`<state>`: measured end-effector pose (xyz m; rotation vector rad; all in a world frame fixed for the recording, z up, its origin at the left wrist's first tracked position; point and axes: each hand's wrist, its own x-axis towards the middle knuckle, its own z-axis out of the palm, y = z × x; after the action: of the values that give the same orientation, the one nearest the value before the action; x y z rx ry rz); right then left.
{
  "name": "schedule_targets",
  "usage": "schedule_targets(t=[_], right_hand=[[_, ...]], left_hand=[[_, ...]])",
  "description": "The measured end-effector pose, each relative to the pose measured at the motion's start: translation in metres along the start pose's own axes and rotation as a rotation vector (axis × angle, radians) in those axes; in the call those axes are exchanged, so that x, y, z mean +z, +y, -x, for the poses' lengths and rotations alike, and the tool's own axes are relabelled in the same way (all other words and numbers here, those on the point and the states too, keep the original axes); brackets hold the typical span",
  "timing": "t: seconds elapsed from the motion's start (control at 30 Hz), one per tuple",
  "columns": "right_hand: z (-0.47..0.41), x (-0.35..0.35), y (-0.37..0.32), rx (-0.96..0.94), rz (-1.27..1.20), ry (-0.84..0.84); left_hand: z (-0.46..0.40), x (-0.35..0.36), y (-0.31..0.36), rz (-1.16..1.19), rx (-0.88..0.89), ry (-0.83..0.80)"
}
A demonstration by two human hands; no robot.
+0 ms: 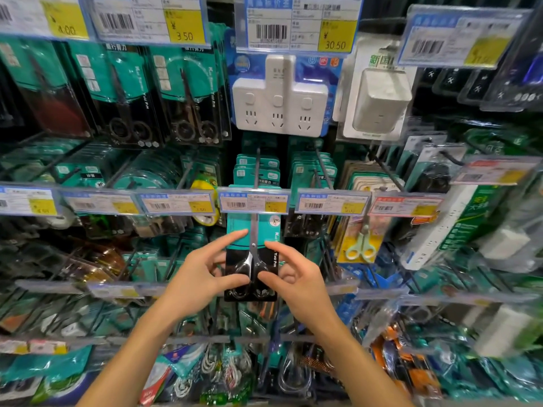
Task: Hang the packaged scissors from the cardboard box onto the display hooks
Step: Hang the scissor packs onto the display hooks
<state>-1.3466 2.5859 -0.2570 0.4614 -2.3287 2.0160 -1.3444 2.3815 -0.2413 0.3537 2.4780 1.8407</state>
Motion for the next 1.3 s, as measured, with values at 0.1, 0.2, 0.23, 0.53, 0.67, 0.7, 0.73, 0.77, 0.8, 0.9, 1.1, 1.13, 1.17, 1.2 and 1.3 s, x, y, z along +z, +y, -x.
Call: schedule_targets(t=[0.1, 0.2, 0.23, 0.53, 0.67, 0.7, 0.73, 0.77, 0.8, 0.9, 1.1, 1.13, 1.17, 1.2, 1.3], right_hand=[[-0.001, -0.004, 0.002, -0.003, 0.018, 0.001], [-0.003, -0.006, 0.003, -0.012, 0.034, -0.014], [-0.004, -0.006, 0.004, -0.007, 0.028, -0.018], [-0.013, 0.001, 0.017, 0.051, -0.027, 0.013], [-0.022, 0.005, 0.026, 0.064, -0.007, 0.042], [-0.023, 0.006, 0.027, 0.061, 0.005, 0.046], [-0.025, 0.007, 0.029, 0.056, 0.023, 0.053], [-0.026, 0.009, 0.030, 0.046, 0.048, 0.063], [-0.027, 0.010, 0.031, 0.033, 0.069, 0.074], [-0.031, 0.012, 0.034, -0.006, 0.107, 0.099], [-0.045, 0.010, 0.037, -0.035, 0.073, 0.081], [-0.049, 0.010, 0.037, -0.026, 0.062, 0.082], [-0.052, 0.010, 0.038, -0.018, 0.060, 0.086], [-0.056, 0.011, 0.039, -0.008, 0.061, 0.094], [-0.066, 0.011, 0.041, 0.024, 0.076, 0.101]], left_hand=[[-0.001, 0.003, -0.003, 0.031, 0.006, 0.017], [-0.003, 0.005, 0.000, 0.037, 0.009, 0.013], [-0.003, 0.006, 0.000, 0.045, 0.008, 0.020], [-0.003, 0.021, -0.030, 0.089, -0.010, 0.278], [-0.015, 0.017, -0.033, 0.120, -0.024, 0.268], [-0.017, 0.017, -0.033, 0.117, -0.022, 0.270], [-0.018, 0.017, -0.033, 0.104, -0.023, 0.280], [-0.018, 0.018, -0.031, 0.083, -0.023, 0.290], [-0.019, 0.020, -0.029, 0.066, -0.022, 0.303], [-0.023, 0.023, -0.032, 0.060, -0.003, 0.320], [-0.043, 0.022, -0.040, 0.092, 0.029, 0.338], [-0.046, 0.021, -0.040, 0.099, 0.036, 0.327], [-0.049, 0.019, -0.041, 0.098, 0.039, 0.313], [-0.053, 0.017, -0.041, 0.088, 0.039, 0.301], [-0.062, 0.011, -0.043, 0.039, 0.028, 0.296]])
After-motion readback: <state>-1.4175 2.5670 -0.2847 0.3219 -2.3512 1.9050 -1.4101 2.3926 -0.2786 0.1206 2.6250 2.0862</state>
